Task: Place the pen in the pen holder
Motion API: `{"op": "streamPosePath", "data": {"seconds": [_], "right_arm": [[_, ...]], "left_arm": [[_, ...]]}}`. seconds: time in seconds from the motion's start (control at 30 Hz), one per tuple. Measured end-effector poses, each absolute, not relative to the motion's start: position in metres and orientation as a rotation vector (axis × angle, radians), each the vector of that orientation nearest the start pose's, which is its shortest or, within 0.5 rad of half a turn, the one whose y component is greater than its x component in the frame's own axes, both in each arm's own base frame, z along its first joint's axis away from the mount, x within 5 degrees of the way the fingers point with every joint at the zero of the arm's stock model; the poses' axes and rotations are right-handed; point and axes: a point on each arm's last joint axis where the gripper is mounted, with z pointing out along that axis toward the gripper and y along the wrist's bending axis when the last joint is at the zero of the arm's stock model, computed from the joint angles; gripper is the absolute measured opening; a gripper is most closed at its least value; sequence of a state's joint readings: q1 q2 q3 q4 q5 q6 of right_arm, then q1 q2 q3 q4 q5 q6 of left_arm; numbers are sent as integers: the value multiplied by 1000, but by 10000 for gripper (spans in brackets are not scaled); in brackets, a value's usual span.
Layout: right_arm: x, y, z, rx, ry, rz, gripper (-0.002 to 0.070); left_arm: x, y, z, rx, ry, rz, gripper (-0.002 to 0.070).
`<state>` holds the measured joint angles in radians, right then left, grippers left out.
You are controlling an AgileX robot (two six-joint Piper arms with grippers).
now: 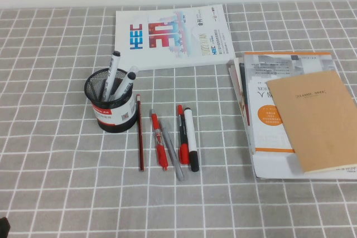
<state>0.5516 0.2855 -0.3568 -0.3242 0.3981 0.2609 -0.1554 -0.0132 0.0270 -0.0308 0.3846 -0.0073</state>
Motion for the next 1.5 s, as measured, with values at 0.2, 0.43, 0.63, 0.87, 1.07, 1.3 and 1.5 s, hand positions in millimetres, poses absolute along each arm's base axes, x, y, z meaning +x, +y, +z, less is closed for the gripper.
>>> {"op": "streamPosePath", "data": {"seconds": [0.2, 0.43, 0.63, 0.87, 1.07, 1.3, 1.5], "right_arm": [[57, 9, 249, -142, 1667, 169, -12], [59, 4, 221, -14, 1485, 93, -12], [60, 4, 212, -11, 1488, 90, -12], [60, 3, 195, 16, 1631, 89, -12], [53, 8, 173, -1, 1860, 152, -12], [52, 8, 170, -5, 1886, 158, -12], [52, 8, 170, -15, 1886, 151, -12]], "left_arm": [[51, -9, 170, 120, 1880, -142, -5], [51, -9, 170, 120, 1880, -142, -5], [51, -9, 170, 120, 1880, -142, -5], [51, -9, 170, 120, 1880, -142, -5], [51, -9, 170, 120, 1880, -142, -5], [51, -9, 170, 120, 1880, -142, -5], [51, -9, 170, 120, 1880, -142, -5]]}}
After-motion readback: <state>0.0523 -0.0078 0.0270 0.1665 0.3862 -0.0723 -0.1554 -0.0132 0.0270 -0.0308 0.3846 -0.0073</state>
